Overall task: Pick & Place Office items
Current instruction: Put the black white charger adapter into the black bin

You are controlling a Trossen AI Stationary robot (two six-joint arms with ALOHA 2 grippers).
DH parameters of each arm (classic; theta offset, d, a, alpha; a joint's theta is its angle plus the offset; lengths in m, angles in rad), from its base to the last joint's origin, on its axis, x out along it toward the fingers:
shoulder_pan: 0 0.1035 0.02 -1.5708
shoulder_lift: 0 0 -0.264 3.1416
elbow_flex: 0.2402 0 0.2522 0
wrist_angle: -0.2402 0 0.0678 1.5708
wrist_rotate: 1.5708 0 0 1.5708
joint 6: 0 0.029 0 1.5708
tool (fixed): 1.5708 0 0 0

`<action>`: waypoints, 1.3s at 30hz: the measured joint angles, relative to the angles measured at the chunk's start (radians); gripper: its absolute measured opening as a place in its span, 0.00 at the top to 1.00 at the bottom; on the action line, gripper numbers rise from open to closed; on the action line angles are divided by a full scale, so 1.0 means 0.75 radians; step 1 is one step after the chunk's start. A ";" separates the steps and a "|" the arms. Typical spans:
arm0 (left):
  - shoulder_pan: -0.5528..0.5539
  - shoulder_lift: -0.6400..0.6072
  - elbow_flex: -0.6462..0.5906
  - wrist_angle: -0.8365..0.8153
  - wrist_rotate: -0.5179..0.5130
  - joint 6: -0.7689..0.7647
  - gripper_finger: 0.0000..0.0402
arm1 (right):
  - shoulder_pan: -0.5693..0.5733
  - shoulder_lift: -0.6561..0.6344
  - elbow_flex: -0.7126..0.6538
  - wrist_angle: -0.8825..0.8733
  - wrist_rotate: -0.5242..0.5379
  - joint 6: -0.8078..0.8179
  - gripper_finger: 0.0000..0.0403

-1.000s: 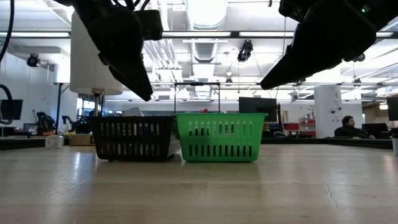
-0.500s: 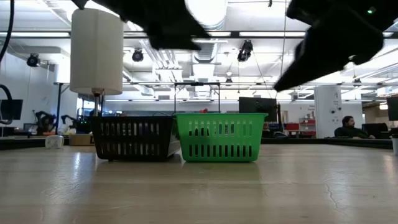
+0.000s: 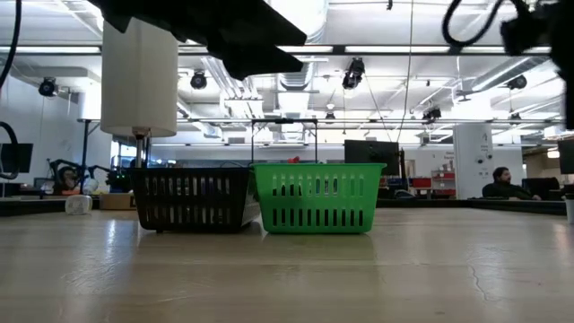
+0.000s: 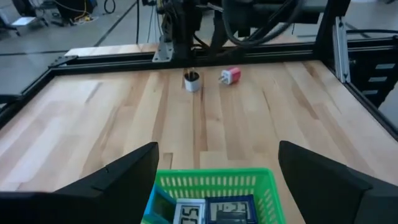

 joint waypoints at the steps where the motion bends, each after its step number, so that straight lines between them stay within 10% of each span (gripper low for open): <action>1: 0.000 0.000 0.000 0.000 0.000 0.002 0.17 | 0.000 -0.021 -0.012 0.005 -0.065 0.035 0.29; 9: 0.004 0.000 0.000 0.000 -0.001 0.051 0.17 | -0.005 -0.064 -0.117 0.092 -0.276 0.162 0.29; 25: 0.005 -0.003 0.000 -0.004 -0.004 0.065 0.17 | -0.013 -0.048 -0.238 0.096 -0.095 0.177 0.29; 39: 0.005 -0.004 0.000 -0.027 -0.002 0.055 0.17 | -0.087 -0.044 -0.242 0.122 -0.208 0.018 0.29</action>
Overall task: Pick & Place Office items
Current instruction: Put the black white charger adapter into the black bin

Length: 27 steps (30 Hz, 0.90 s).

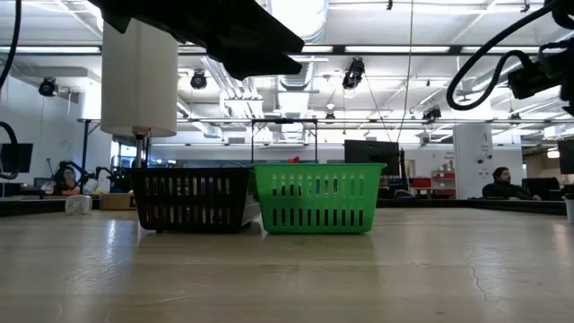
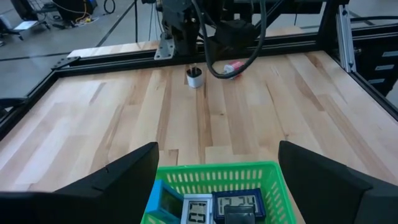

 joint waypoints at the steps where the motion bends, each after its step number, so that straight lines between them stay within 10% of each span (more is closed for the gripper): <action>1: 0.000 0.000 0.000 0.000 0.001 0.000 0.17 | 0.000 0.000 -0.002 0.006 -0.013 -0.028 0.29; 14: 0.000 0.000 0.000 -0.003 0.002 0.000 0.17 | 0.001 0.002 -0.027 0.136 -0.034 -0.573 0.29; 27: 0.000 0.000 0.000 -0.013 0.001 0.000 0.17 | 0.001 0.002 -0.174 0.202 -0.026 -0.584 0.29</action>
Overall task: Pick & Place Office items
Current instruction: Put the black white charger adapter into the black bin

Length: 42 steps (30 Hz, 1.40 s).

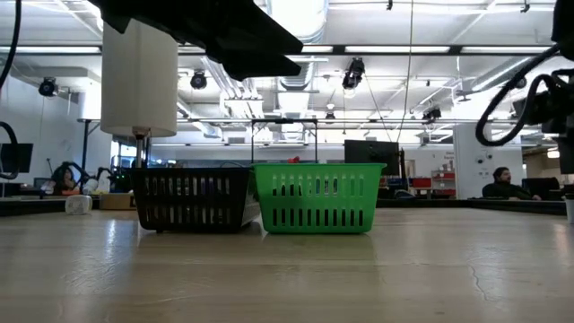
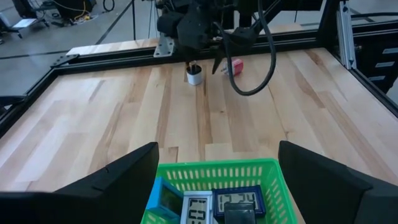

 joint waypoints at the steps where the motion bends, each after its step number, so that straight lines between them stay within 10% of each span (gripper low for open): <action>1: 0.000 0.000 0.000 -0.001 0.000 0.000 0.17 | 0.000 0.000 -0.010 0.012 0.005 0.000 0.29; 28: 0.000 -0.001 0.000 -0.012 -0.002 0.000 0.17 | -0.003 -0.003 -0.149 0.233 0.167 0.094 0.30; 42: 0.000 -0.001 0.000 -0.012 -0.002 0.000 0.17 | -0.004 -0.002 -0.150 0.222 0.108 0.139 0.68</action>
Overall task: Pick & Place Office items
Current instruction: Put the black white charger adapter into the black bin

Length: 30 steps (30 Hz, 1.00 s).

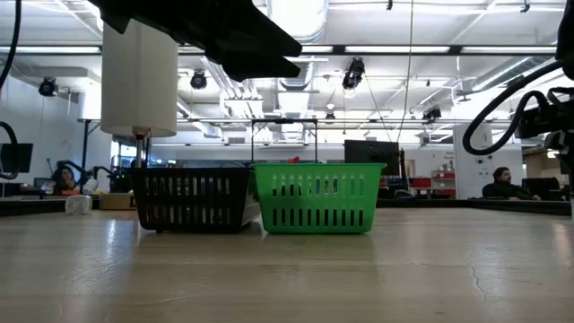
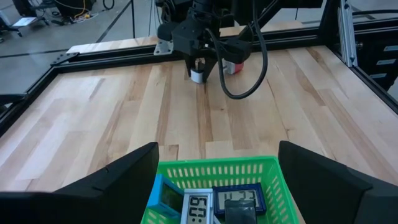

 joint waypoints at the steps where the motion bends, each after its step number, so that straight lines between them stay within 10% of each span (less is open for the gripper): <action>1: 0.000 0.000 0.000 0.000 0.000 0.000 0.17 | 0.000 0.000 0.000 0.000 -0.001 -0.003 0.68; 13: 0.000 0.000 0.000 -0.009 0.001 0.000 0.17 | 0.000 0.004 0.123 -0.004 0.019 -0.108 0.68; 30: 0.025 -0.001 0.000 -0.004 -0.189 -0.132 0.17 | 0.002 0.003 0.578 0.375 0.694 -1.025 0.68</action>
